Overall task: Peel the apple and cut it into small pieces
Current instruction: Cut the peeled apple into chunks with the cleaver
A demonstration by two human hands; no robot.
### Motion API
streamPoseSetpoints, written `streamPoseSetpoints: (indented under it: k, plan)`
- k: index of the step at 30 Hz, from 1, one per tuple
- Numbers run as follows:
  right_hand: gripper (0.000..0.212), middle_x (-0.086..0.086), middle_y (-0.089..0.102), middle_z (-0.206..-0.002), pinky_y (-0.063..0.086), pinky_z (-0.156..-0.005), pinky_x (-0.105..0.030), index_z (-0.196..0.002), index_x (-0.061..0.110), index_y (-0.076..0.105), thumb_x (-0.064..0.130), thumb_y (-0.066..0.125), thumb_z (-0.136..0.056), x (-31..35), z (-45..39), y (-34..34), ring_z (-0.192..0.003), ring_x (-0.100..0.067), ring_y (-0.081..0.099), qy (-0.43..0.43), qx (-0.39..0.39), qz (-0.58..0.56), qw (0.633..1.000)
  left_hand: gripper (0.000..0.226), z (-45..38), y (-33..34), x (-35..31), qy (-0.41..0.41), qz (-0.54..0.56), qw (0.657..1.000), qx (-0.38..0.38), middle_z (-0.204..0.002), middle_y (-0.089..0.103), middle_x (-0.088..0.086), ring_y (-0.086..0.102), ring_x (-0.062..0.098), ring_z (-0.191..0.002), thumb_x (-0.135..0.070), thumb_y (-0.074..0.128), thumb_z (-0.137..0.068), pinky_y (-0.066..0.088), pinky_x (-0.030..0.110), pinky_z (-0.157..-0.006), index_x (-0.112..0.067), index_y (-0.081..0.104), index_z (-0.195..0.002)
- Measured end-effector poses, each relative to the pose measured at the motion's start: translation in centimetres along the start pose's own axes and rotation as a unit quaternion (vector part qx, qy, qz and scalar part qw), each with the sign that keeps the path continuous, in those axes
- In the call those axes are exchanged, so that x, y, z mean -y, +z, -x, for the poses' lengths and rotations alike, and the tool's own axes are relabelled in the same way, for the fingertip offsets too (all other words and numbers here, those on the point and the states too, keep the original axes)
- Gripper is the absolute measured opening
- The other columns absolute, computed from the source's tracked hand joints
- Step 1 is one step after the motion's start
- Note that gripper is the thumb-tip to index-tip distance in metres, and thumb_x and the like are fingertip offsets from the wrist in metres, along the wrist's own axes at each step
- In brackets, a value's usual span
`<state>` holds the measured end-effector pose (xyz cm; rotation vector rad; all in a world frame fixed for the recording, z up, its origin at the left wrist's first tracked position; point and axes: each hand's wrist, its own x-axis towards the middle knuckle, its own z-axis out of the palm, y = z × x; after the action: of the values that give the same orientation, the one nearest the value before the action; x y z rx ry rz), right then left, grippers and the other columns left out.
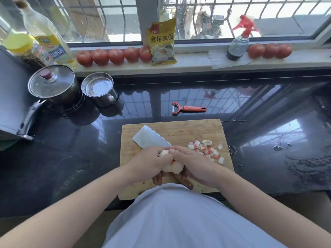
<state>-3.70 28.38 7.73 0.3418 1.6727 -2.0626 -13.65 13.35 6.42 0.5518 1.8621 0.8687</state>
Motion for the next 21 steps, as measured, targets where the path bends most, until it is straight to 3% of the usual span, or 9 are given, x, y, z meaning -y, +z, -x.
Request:
streamPoseSetpoints:
  k: [2,5,8,10,13,15,18,21]
  plan:
    - [0.04,-0.026,0.068,-0.093,0.038,-0.046,-0.019,-0.122,-0.002,0.055,0.023,0.027,-0.109,-0.2,-0.1,0.3,-0.068,-0.01,0.064,-0.009,0.019,-0.058,0.998,0.028,-0.5,0.0,0.1,-0.008,-0.013,1.0,-0.018,-0.064,0.068,-0.002,0.065,0.027,-0.051,-0.036,0.05,-0.097,0.05,0.031,-0.052,-0.012,0.063,-0.093]
    - [0.041,-0.036,0.066,-0.098,0.039,-0.046,-0.019,-0.119,-0.006,0.055,0.023,0.028,-0.107,-1.7,-1.1,0.5,-0.07,-0.027,0.06,-0.001,-0.007,-0.071,0.997,0.034,-0.6,0.5,0.2,0.008,0.003,1.0,0.0,-0.06,0.064,0.003,0.059,0.029,-0.052,-0.04,0.043,-0.099,0.044,0.03,-0.049,-0.015,0.061,-0.083]
    - [0.039,-0.03,0.069,-0.094,0.029,-0.049,-0.029,-0.11,0.003,0.062,0.028,0.034,-0.1,-3.5,-1.7,0.6,-0.067,-0.029,0.045,0.026,-0.061,0.01,0.998,0.044,-0.2,1.6,1.1,0.012,0.052,0.998,0.027,-0.061,0.062,-0.002,0.051,0.025,-0.057,-0.03,0.035,-0.106,0.041,0.032,-0.049,-0.029,0.062,-0.072]
    - [0.036,-0.021,0.068,-0.083,0.03,-0.049,-0.03,-0.107,0.005,0.063,0.026,0.035,-0.1,-3.8,-1.9,0.6,-0.062,-0.026,0.044,0.038,-0.079,0.043,0.995,0.042,-0.3,2.1,1.8,0.008,0.079,0.996,0.032,-0.071,0.064,0.006,0.048,0.024,-0.062,-0.035,0.033,-0.102,0.039,0.039,-0.055,-0.031,0.065,-0.075]
    - [0.033,-0.01,0.061,-0.073,0.03,-0.046,-0.027,-0.106,0.001,0.059,0.02,0.033,-0.101,-3.5,-2.2,0.7,-0.056,-0.021,0.043,0.054,-0.09,0.03,0.994,0.044,-0.3,1.9,2.1,0.005,0.1,0.994,0.041,-0.073,0.069,0.007,0.046,0.025,-0.062,-0.024,0.029,-0.104,0.035,0.036,-0.05,-0.016,0.067,-0.083]
    - [0.033,-0.009,0.06,-0.072,0.028,-0.047,-0.028,-0.108,0.0,0.058,0.019,0.032,-0.101,-3.5,-2.5,0.8,-0.058,-0.023,0.041,0.056,-0.079,0.031,0.995,0.046,-0.4,1.8,2.2,0.012,0.112,0.992,0.054,-0.07,0.07,0.004,0.044,0.023,-0.059,-0.019,0.026,-0.107,0.033,0.031,-0.047,-0.016,0.067,-0.086]
    - [0.035,-0.009,0.061,-0.074,0.027,-0.048,-0.029,-0.114,0.003,0.059,0.02,0.03,-0.101,-3.6,-2.7,0.9,-0.062,-0.027,0.036,0.054,-0.055,0.047,0.996,0.053,-0.3,1.7,2.5,0.021,0.124,0.991,0.054,-0.062,0.062,-0.007,0.041,0.016,-0.053,-0.02,0.027,-0.106,0.03,0.028,-0.045,-0.036,0.071,-0.082]
    - [0.037,-0.006,0.063,-0.074,0.029,-0.047,-0.027,-0.114,0.007,0.062,0.017,0.029,-0.102,-3.0,-2.5,0.9,-0.059,-0.023,0.038,0.047,-0.034,0.043,0.997,0.051,-0.4,1.6,2.8,0.032,0.135,0.988,0.065,-0.068,0.064,-0.004,0.041,0.018,-0.056,-0.026,0.028,-0.102,0.032,0.027,-0.043,-0.048,0.071,-0.086]
